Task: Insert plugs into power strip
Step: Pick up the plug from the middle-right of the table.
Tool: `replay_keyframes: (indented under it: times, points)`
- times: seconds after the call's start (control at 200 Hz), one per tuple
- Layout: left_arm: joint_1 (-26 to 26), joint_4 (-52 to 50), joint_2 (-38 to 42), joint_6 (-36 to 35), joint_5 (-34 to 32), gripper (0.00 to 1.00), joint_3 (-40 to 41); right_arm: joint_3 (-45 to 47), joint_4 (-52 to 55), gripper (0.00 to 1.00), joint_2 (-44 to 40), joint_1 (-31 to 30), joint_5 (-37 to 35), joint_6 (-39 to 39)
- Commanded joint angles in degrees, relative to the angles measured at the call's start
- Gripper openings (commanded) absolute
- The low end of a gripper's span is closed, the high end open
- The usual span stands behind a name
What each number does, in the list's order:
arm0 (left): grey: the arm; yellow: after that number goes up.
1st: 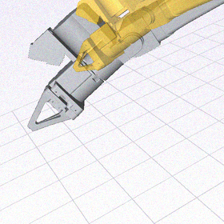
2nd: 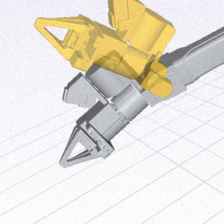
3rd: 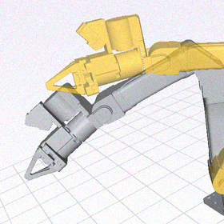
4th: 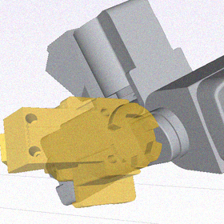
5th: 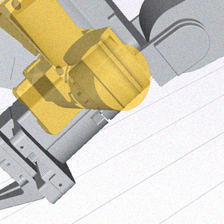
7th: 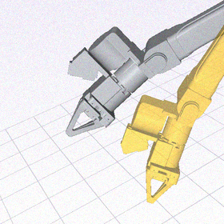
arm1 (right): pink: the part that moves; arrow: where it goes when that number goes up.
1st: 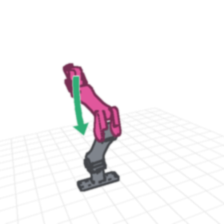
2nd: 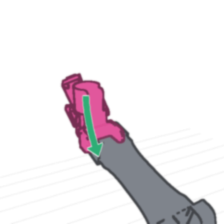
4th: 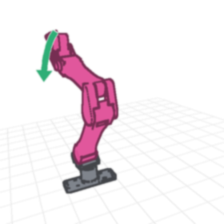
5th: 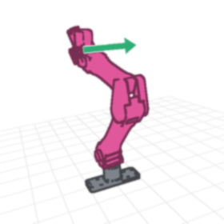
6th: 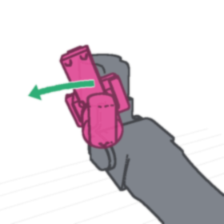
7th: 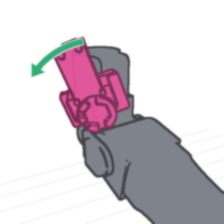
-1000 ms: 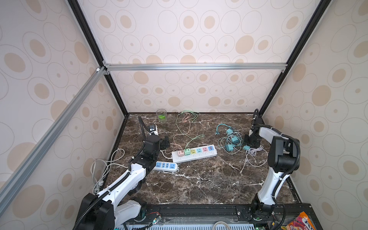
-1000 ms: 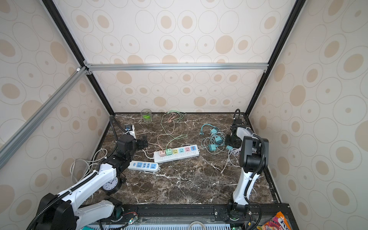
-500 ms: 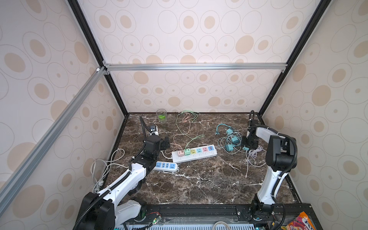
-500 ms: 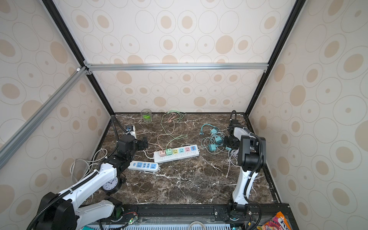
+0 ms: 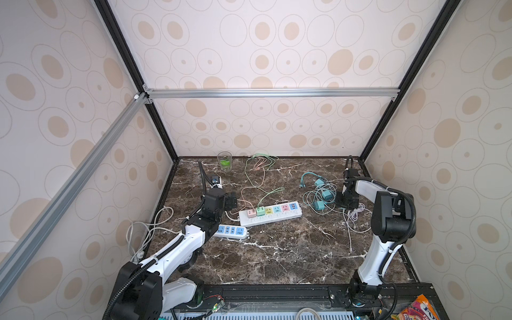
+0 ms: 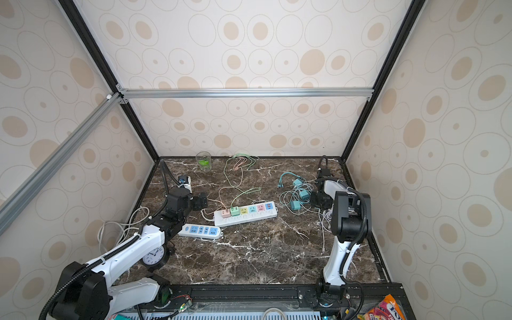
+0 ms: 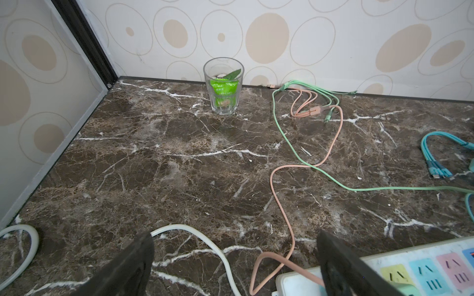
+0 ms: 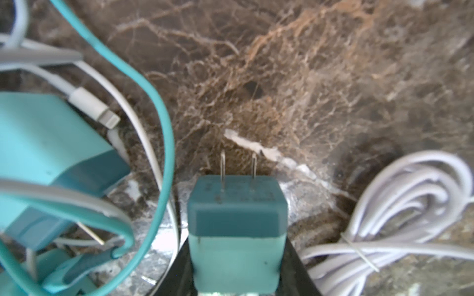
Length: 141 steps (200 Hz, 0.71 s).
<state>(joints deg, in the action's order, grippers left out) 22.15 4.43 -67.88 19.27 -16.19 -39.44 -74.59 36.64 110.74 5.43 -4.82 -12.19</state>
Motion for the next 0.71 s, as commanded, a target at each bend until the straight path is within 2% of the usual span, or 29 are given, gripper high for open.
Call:
replay_keyframes:
  times: [0.0,0.17,0.395,0.605,0.7]
  points:
    - [-0.3,-2.2,-0.3,-1.7,2.9,0.98,-4.0,2.2,-2.4,0.26,-6.1,-0.8,-1.5,1.5]
    - [-0.1,-5.5,-1.9,-1.9,12.2,0.98,-8.5,5.0,-8.1,0.20,-14.6,-3.2,0.6,7.4]
    - [2.2,-8.4,-5.7,-2.4,25.3,0.98,-16.3,8.3,-18.2,0.19,-22.6,-12.5,1.1,20.7]
    - [5.8,-9.8,-11.0,-3.5,35.6,0.98,-22.9,12.3,-25.2,0.18,-26.1,-22.0,10.3,40.6]
    - [6.3,-10.3,-13.0,-3.7,39.3,0.94,-24.5,14.9,-28.0,0.17,-27.1,-25.1,15.6,46.8]
